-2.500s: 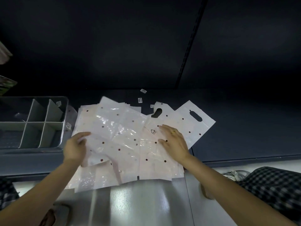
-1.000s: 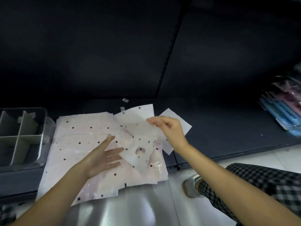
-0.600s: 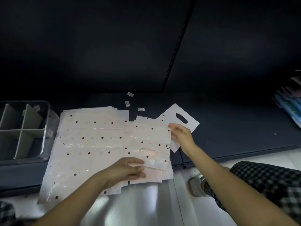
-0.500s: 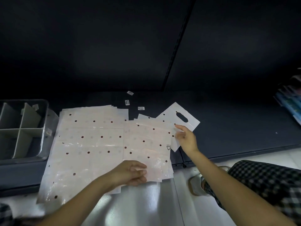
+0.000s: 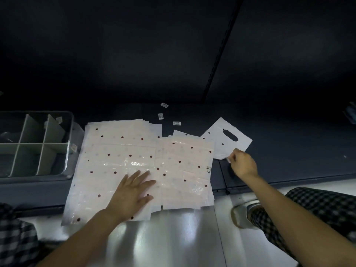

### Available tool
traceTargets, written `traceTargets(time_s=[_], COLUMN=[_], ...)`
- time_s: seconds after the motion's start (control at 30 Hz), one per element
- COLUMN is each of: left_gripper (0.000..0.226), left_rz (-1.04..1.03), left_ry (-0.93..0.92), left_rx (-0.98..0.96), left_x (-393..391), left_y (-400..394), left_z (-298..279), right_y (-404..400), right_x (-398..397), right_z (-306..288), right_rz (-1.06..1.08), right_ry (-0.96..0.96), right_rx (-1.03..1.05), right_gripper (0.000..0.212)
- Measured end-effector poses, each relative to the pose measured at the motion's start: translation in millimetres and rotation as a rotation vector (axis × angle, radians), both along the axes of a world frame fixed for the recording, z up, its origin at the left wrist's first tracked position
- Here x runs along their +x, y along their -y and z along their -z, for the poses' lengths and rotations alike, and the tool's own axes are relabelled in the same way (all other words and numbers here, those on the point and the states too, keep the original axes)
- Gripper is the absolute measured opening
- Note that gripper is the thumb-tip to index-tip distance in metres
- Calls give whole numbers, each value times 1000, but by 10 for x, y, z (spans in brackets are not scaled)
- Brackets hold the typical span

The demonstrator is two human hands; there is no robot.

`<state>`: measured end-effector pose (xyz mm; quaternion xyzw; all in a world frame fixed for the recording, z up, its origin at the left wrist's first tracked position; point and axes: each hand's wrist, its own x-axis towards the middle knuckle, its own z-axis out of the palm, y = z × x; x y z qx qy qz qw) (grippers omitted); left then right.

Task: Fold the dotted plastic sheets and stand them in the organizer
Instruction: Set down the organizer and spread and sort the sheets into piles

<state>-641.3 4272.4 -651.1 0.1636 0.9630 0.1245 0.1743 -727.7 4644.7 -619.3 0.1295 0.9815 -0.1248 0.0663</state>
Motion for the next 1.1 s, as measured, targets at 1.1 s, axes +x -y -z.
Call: traceTargets(time_s=[1.1], left_gripper=[54], left_rz=[-98], left_ry=[45], left_rx=[38], left_x=[240], left_y=[300], left_z=[-155], right_y=[957], right_x=[936], right_z=[91], right_rz=[831], right_ry=[104], right_rx=[-573], right_gripper=[77])
